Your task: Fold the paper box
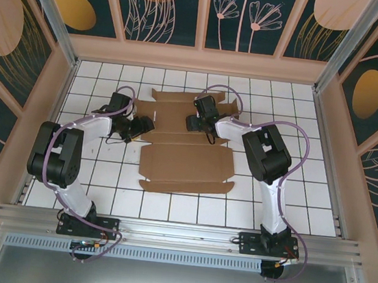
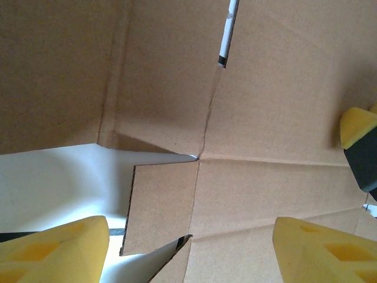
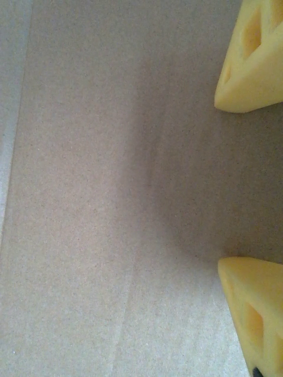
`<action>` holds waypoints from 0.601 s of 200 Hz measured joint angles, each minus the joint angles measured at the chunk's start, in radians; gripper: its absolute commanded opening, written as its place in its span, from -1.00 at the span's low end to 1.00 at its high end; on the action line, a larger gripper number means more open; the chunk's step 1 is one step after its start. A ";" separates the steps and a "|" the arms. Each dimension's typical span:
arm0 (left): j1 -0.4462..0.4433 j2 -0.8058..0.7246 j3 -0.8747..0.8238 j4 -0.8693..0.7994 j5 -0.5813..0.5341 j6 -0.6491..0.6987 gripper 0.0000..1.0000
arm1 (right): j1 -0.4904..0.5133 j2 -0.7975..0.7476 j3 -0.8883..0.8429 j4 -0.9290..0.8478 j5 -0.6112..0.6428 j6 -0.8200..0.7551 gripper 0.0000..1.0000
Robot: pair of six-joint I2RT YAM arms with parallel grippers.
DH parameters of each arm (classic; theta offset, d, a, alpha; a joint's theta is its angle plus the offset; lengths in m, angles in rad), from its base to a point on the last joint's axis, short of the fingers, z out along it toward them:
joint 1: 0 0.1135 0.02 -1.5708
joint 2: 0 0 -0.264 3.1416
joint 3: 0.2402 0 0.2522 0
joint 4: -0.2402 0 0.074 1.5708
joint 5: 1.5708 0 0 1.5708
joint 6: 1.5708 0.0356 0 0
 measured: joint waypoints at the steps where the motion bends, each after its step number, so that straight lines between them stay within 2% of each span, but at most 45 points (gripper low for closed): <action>1: 0.000 0.000 0.000 0.000 0.000 0.000 0.45 | 0.000 0.000 0.000 0.000 0.000 0.000 0.32; 120: -0.025 0.000 0.008 0.015 0.018 -0.009 0.41 | -0.001 -0.002 -0.006 0.010 0.002 0.000 0.30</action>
